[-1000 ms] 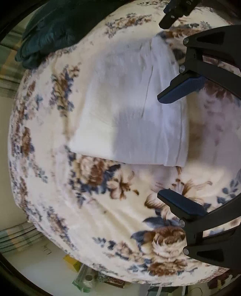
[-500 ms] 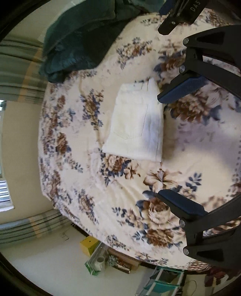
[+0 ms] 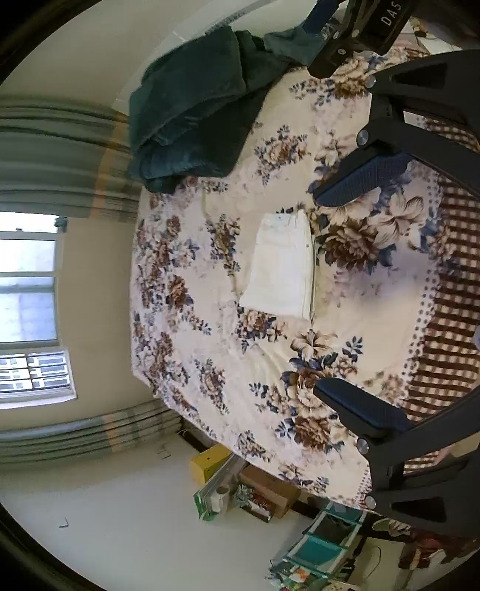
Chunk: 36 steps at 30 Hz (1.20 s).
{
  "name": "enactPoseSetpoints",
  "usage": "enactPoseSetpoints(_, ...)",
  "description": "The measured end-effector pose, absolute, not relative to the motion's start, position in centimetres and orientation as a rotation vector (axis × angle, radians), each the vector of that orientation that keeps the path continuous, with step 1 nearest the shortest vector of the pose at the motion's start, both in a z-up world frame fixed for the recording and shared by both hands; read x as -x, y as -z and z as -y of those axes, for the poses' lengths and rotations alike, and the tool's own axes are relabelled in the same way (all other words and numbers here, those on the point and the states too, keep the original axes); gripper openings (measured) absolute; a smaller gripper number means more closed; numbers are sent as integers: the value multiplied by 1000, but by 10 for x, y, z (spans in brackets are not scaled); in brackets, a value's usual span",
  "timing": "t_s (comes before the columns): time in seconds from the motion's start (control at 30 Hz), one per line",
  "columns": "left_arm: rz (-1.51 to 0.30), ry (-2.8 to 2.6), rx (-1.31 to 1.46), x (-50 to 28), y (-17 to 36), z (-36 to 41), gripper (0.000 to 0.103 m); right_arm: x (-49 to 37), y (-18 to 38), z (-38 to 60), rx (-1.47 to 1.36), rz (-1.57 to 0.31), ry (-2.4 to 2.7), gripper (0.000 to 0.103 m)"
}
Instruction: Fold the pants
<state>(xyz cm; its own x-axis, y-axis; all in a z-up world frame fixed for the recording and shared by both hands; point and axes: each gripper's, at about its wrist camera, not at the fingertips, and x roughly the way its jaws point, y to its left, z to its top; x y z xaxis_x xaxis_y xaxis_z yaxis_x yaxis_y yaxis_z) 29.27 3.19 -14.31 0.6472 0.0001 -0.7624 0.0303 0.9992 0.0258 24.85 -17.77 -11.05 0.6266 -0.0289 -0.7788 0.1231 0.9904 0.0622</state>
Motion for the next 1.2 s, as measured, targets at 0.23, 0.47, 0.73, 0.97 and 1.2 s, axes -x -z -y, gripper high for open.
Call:
enactPoseSetpoints(0.23,-835,33,-51,-239,83,-28,95,-177,27,176,-86,-814,72,98)
enactPoseSetpoints(0.47,-781,39,-66,-197,37,-30,103,-129,-35,168,-79,-756,72,100)
enactPoseSetpoints(0.73,-734,15,-62,-174,14,-33,103,-90,-74,159,-55,-721,58,100)
enactPoseSetpoints(0.97,-745,16,-42,-176,20,-33,103,-90,-77,166,-62,-713,67,100)
enactPoseSetpoints(1.2,-751,-9,-54,-185,30,-28,103,-107,-67,171,-60,-716,92,100)
